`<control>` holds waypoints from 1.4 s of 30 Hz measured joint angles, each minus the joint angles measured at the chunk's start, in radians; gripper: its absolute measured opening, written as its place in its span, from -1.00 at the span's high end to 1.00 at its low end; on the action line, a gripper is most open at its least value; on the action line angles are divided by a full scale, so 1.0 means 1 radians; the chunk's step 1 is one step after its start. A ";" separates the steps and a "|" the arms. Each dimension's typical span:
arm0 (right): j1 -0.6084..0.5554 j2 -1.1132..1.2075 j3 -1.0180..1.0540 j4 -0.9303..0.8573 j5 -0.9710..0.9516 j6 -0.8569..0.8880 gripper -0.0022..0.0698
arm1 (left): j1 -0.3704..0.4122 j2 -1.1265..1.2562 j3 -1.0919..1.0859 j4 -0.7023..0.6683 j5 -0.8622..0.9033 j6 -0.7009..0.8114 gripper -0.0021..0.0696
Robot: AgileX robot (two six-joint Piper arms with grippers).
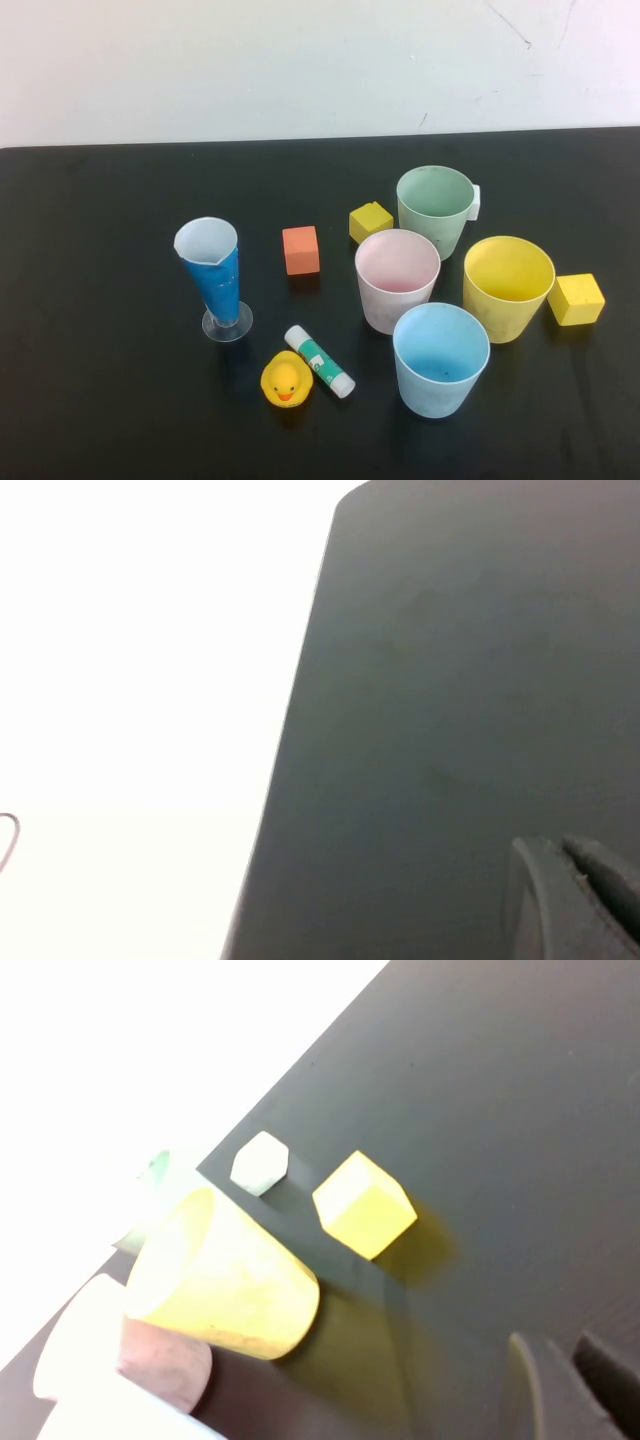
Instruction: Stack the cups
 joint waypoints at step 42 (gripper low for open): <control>0.000 0.000 0.000 -0.053 0.023 -0.004 0.76 | 0.000 -0.001 0.000 0.272 -1.250 -1.214 0.95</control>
